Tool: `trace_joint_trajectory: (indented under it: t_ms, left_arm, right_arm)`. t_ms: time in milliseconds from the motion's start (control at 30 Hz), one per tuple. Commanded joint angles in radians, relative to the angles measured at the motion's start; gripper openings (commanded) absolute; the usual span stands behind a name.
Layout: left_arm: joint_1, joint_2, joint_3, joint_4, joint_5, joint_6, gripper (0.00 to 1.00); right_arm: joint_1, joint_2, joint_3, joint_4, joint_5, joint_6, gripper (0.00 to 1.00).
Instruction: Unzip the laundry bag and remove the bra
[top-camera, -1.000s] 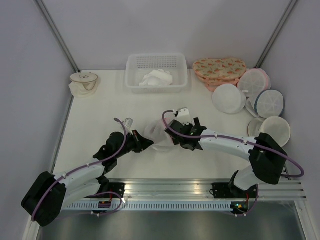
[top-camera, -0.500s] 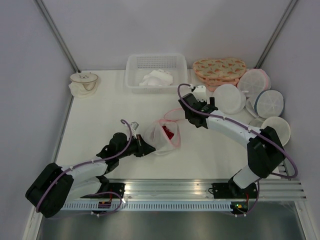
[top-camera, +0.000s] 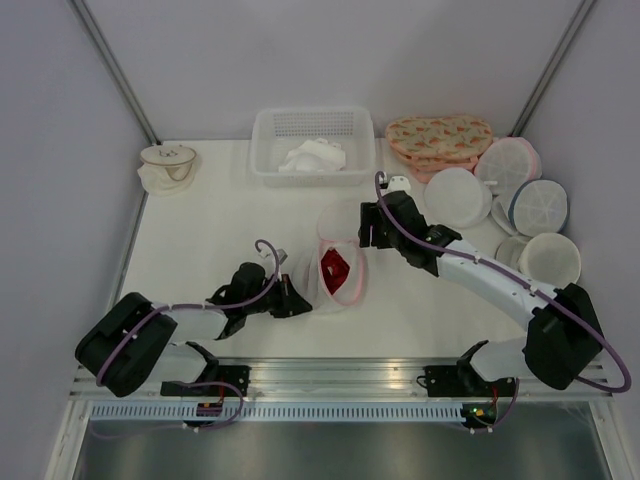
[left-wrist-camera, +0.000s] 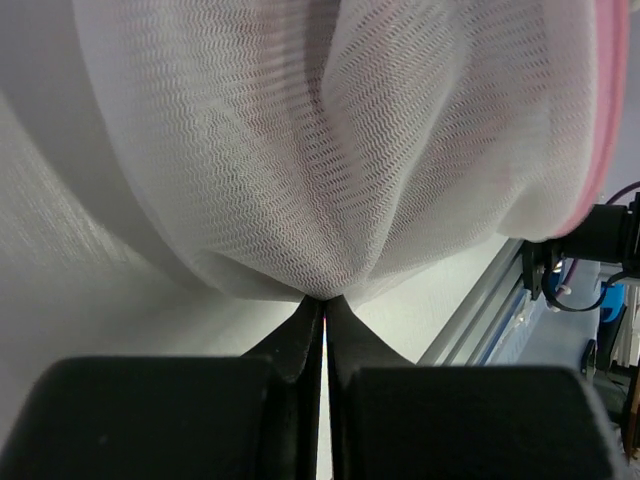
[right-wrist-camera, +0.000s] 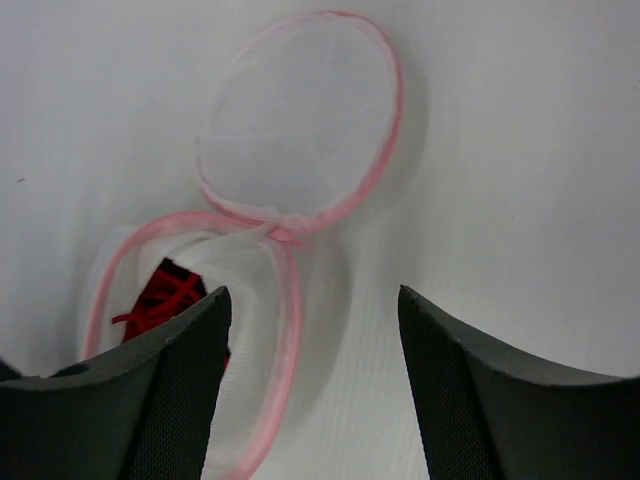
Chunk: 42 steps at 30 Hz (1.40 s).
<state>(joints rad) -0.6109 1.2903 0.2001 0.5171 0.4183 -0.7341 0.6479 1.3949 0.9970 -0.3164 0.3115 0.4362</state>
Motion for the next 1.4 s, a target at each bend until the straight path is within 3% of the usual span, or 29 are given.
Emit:
trace_joint_trajectory:
  t_ms: [0,100,200,500,800,1033,1367]
  left_arm:
    - [-0.001,0.047,0.042,0.017,-0.033,0.041,0.02]
    - [-0.001,0.083,0.05,0.049,-0.026,0.024,0.02]
    - [-0.001,0.093,0.053,0.086,-0.009,0.006,0.02]
    - [-0.001,0.011,0.093,0.035,-0.003,0.01,0.02]
    - [-0.001,-0.016,0.09,0.009,-0.013,0.029,0.02]
    - [-0.001,-0.009,0.082,0.012,-0.015,0.032,0.02]
    - [-0.001,-0.013,0.074,0.02,-0.007,0.03,0.02]
  right_arm:
    - [0.013,-0.053,-0.055,0.106,-0.263,0.018,0.71]
    - [0.022,-0.063,-0.087,0.149,-0.352,0.03,0.56]
    - [0.047,-0.062,-0.106,0.174,-0.383,0.041,0.47]
    - [0.142,0.003,-0.106,0.189,-0.373,0.044,0.47]
    - [0.154,0.085,-0.07,0.076,-0.055,0.016,0.47]
    - [0.153,0.119,-0.058,0.123,-0.072,-0.008,0.47]
    - [0.127,0.013,-0.113,0.204,-0.071,0.001,0.47]
